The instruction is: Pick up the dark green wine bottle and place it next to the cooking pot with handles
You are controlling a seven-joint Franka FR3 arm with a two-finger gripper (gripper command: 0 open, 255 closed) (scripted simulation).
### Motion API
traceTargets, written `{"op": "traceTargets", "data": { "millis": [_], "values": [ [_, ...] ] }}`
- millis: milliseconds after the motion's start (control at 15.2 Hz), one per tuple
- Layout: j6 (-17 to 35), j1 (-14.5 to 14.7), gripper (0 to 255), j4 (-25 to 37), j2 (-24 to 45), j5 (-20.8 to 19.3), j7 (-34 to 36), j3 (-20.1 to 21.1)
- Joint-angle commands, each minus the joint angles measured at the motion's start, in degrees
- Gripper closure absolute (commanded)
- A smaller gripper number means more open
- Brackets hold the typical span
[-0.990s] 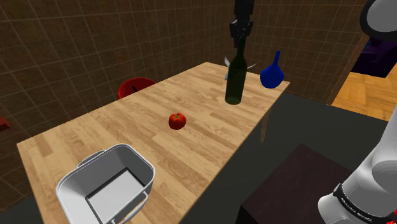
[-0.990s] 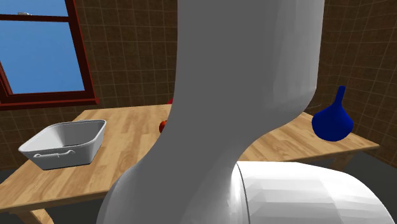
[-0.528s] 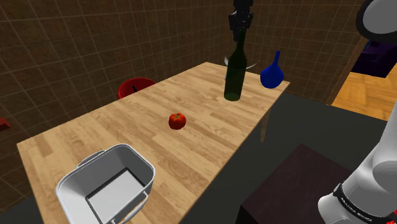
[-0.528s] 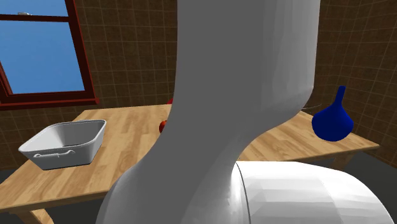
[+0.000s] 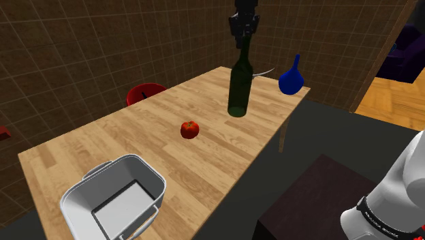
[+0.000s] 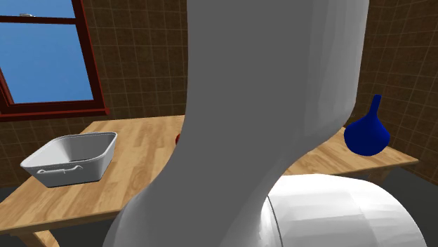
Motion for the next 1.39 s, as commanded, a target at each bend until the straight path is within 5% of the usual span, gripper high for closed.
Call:
{"op": "traceTargets", "data": {
  "millis": [0, 660, 1320],
  "values": [
    [0.53, 1.64, 255, -1.24, -0.82, -0.12, 2.82, 1.13],
    [0.92, 9.54, 255, -1.20, -0.74, -0.63, 16.43, 6.97],
    [-1.52, 18.50, 255, 8.87, 6.68, -2.64, 30.08, 12.38]
  ]
}}
